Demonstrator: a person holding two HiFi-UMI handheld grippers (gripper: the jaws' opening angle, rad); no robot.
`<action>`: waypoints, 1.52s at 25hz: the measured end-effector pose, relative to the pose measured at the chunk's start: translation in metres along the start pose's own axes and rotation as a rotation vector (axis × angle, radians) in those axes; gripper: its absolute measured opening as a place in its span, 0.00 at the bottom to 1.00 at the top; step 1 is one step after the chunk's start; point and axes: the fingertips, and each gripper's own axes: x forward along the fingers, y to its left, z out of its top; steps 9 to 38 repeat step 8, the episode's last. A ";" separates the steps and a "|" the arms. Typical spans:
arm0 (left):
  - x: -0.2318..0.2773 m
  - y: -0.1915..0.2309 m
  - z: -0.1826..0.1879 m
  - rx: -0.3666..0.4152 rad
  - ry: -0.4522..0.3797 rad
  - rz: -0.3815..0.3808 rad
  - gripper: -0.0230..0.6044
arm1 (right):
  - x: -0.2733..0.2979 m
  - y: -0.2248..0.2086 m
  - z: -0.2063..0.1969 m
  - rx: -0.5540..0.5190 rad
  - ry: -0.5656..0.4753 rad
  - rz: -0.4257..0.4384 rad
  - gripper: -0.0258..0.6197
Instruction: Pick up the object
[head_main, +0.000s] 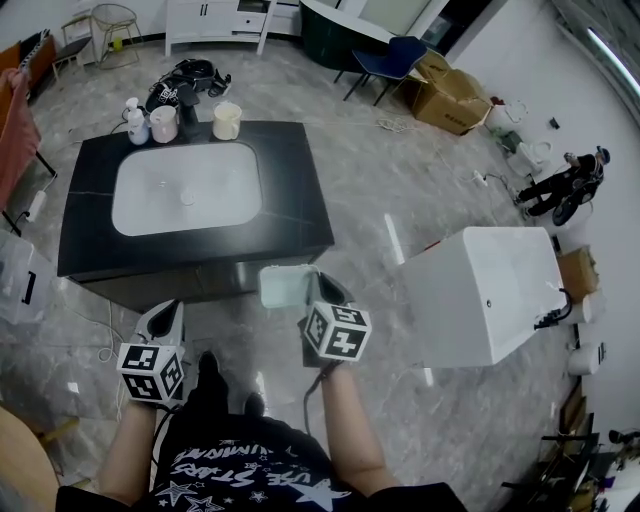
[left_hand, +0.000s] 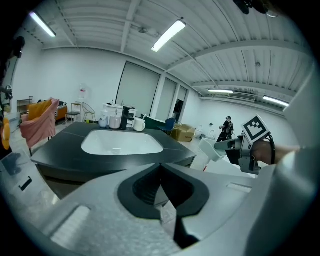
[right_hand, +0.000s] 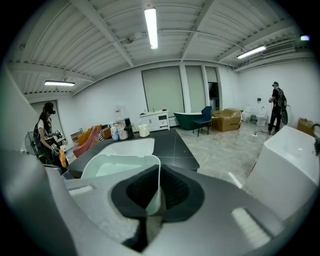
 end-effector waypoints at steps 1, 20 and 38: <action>-0.005 -0.005 -0.004 -0.006 0.000 0.004 0.05 | -0.005 -0.001 -0.003 -0.002 0.000 0.006 0.06; -0.042 -0.044 -0.031 -0.001 -0.002 0.012 0.05 | -0.046 -0.013 -0.027 -0.010 0.001 0.033 0.06; -0.042 -0.044 -0.031 -0.001 -0.002 0.012 0.05 | -0.046 -0.013 -0.027 -0.010 0.001 0.033 0.06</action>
